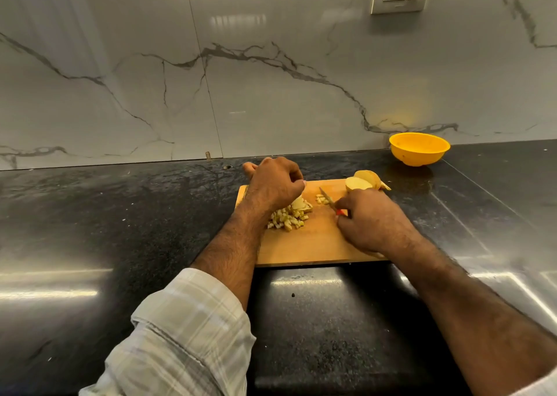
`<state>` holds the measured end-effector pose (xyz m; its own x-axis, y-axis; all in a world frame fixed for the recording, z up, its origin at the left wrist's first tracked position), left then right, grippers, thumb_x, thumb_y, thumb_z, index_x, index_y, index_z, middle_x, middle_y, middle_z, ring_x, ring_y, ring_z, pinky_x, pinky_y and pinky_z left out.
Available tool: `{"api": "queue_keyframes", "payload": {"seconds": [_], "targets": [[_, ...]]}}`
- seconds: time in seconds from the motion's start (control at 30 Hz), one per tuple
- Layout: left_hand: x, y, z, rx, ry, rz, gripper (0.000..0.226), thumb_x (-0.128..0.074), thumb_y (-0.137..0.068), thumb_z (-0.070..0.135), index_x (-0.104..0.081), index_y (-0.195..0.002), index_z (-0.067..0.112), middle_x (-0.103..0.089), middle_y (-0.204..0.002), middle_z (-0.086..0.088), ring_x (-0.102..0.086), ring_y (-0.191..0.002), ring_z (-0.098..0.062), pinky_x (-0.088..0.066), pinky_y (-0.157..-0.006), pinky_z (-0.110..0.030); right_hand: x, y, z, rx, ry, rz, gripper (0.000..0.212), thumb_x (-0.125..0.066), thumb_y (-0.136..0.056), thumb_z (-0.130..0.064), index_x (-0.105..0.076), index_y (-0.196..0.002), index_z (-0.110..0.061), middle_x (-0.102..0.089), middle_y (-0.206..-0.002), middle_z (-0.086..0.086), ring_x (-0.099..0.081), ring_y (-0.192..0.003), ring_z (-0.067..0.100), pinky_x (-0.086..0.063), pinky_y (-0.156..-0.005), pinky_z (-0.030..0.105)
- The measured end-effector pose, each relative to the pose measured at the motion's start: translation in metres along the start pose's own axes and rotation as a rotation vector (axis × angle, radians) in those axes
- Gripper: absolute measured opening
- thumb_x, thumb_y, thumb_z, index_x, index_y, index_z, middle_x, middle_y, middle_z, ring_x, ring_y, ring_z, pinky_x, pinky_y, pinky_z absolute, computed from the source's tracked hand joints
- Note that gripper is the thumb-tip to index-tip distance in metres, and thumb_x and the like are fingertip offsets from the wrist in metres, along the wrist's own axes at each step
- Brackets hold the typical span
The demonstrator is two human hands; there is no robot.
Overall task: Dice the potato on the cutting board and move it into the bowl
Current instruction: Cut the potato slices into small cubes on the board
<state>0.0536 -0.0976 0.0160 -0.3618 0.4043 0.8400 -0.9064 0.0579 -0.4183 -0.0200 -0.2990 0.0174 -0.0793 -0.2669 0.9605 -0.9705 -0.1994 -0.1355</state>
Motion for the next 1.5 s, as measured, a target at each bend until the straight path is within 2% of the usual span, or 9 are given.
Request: {"api": "queue_keyframes", "payload": {"seconds": [0.17, 0.3, 0.4, 0.6, 0.73, 0.83, 1.1, 1.27, 1.5], "targets": [[0.014, -0.002, -0.014, 0.061, 0.007, 0.180, 0.023, -0.068, -0.090, 0.053, -0.075, -0.083, 0.031, -0.068, -0.083, 0.018, -0.060, -0.094, -0.012, -0.023, -0.089, -0.045, -0.003, 0.001, -0.013, 0.095, -0.074, -0.001, 0.042, -0.062, -0.100, -0.037, -0.064, -0.142, -0.030, -0.069, -0.132, -0.004, -0.063, -0.111, 0.016, -0.058, -0.095, 0.035], [0.015, 0.000, -0.010, 0.049, -0.003, 0.199, 0.025, -0.067, -0.091, 0.053, -0.074, -0.083, 0.030, -0.069, -0.082, 0.017, -0.061, -0.093, -0.013, -0.025, -0.089, -0.045, 0.015, 0.000, 0.014, 0.075, -0.235, 0.176, 0.034, -0.070, -0.096, -0.033, -0.075, -0.129, -0.027, -0.069, -0.088, -0.010, -0.060, -0.075, 0.008, -0.053, -0.071, 0.030], [0.007, 0.004, 0.006, -0.013, -0.052, 0.111, 0.025, -0.065, -0.093, 0.053, -0.074, -0.084, 0.031, -0.068, -0.084, 0.018, -0.061, -0.098, -0.012, -0.027, -0.092, -0.047, 0.029, 0.000, 0.037, 0.038, -0.311, 0.285, 0.033, -0.074, -0.095, -0.032, -0.076, -0.126, -0.023, -0.064, -0.076, -0.011, -0.058, -0.067, 0.008, -0.043, -0.062, 0.025], [-0.011, 0.020, 0.052, -0.205, -0.151, -0.247, 0.028, -0.061, -0.100, 0.052, -0.070, -0.122, 0.039, -0.064, -0.121, 0.015, -0.046, -0.125, -0.014, -0.021, -0.109, -0.052, 0.033, -0.004, 0.052, -0.080, -0.284, 0.421, 0.037, -0.072, -0.097, -0.032, -0.074, -0.129, -0.015, -0.076, -0.117, 0.010, -0.068, -0.098, 0.024, -0.060, -0.087, 0.043], [-0.031, 0.025, 0.076, -0.332, -0.223, -0.379, 0.032, -0.054, -0.103, 0.051, -0.060, -0.134, 0.048, -0.053, -0.140, 0.012, -0.039, -0.134, -0.015, -0.021, -0.111, -0.055, 0.035, -0.005, 0.052, -0.094, -0.261, 0.453, 0.035, -0.070, -0.098, -0.030, -0.074, -0.128, -0.014, -0.076, -0.120, 0.011, -0.069, -0.101, 0.026, -0.060, -0.087, 0.041], [-0.036, 0.024, 0.080, -0.333, -0.195, -0.350, 0.028, -0.055, -0.103, 0.053, -0.064, -0.128, 0.046, -0.054, -0.136, 0.013, -0.040, -0.130, -0.015, -0.024, -0.108, -0.052, 0.033, -0.005, 0.050, -0.094, -0.260, 0.457, 0.037, -0.071, -0.097, -0.032, -0.074, -0.129, -0.015, -0.075, -0.121, 0.010, -0.069, -0.100, 0.024, -0.061, -0.086, 0.041], [-0.033, 0.015, 0.075, -0.129, -0.040, -0.262, 0.013, -0.063, -0.100, 0.042, -0.070, -0.098, 0.031, -0.065, -0.106, 0.013, -0.045, -0.120, -0.014, -0.022, -0.108, -0.052, 0.029, -0.001, 0.035, -0.079, -0.243, 0.384, 0.037, -0.071, -0.095, -0.036, -0.074, -0.129, -0.022, -0.076, -0.101, 0.004, -0.061, -0.080, 0.014, -0.059, -0.075, 0.035], [-0.019, 0.006, 0.047, -0.048, -0.130, -0.211, 0.015, -0.069, -0.095, 0.047, -0.066, -0.090, 0.033, -0.066, -0.103, 0.014, -0.045, -0.117, -0.015, -0.024, -0.106, -0.054, 0.010, -0.004, 0.018, -0.090, -0.093, 0.121, 0.041, -0.071, -0.091, -0.038, -0.072, -0.131, -0.029, -0.071, -0.125, -0.002, -0.065, -0.103, 0.017, -0.062, -0.089, 0.041], [-0.021, 0.005, 0.043, -0.055, -0.144, -0.254, 0.008, -0.068, -0.097, 0.040, -0.073, -0.099, 0.034, -0.067, -0.110, 0.015, -0.044, -0.124, -0.016, -0.022, -0.107, -0.055, 0.001, -0.010, 0.015, -0.112, -0.035, -0.003, 0.044, -0.071, -0.092, -0.039, -0.068, -0.136, -0.033, -0.068, -0.130, -0.003, -0.065, -0.104, 0.017, -0.062, -0.088, 0.037]]}}
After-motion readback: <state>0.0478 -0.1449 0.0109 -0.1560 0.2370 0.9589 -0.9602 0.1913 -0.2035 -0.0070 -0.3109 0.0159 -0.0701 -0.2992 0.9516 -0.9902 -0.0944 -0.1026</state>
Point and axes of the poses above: each hand's wrist, its own y-axis away from the middle knuckle, its own x-axis out of the back of the hand, z = x × y, the point moved 2 cm from there along -y, towards the middle knuckle
